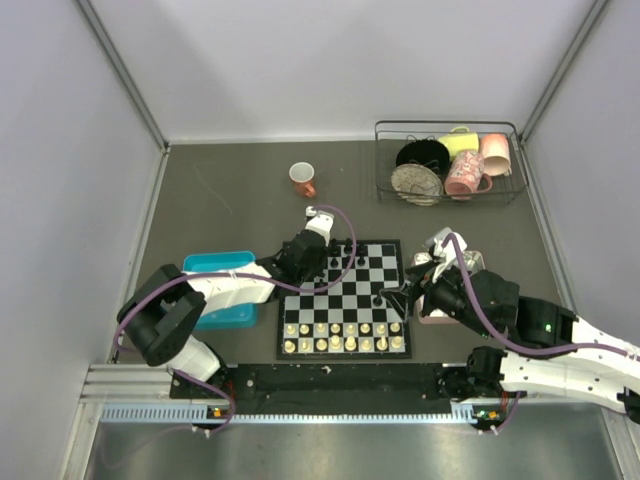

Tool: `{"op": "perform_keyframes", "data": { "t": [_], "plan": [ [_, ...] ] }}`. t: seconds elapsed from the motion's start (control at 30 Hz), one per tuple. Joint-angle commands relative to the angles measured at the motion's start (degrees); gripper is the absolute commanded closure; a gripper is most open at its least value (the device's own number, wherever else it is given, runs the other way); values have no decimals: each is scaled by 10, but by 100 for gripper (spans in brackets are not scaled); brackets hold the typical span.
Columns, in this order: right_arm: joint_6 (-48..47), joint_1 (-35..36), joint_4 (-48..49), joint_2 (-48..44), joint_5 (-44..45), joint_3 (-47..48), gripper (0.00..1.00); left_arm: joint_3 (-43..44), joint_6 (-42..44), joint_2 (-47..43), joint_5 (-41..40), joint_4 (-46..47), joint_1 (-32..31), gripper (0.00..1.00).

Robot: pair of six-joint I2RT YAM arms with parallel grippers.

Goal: Set up the chess pieces on the board

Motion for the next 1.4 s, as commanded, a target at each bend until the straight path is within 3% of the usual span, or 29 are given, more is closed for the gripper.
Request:
{"op": "perform_keyframes", "data": {
  "t": [0.0,0.43,0.7,0.83,1.37],
  "plan": [
    [3,7,7,1,13,-2,25,0,-10,-1,19,14,-3,100],
    [3,7,7,1,14,-5,25,3,-11,5,14,6,-3,100],
    [2,7,7,2,11,-5,25,4,-10,3,9,6,-3,71],
    [1,7,7,1,11,-3,25,6,-9,1,1,3,-3,65],
    [0,6,6,7,11,6,25,18,-4,5,-26,-10,-3,69]
  ]
}}
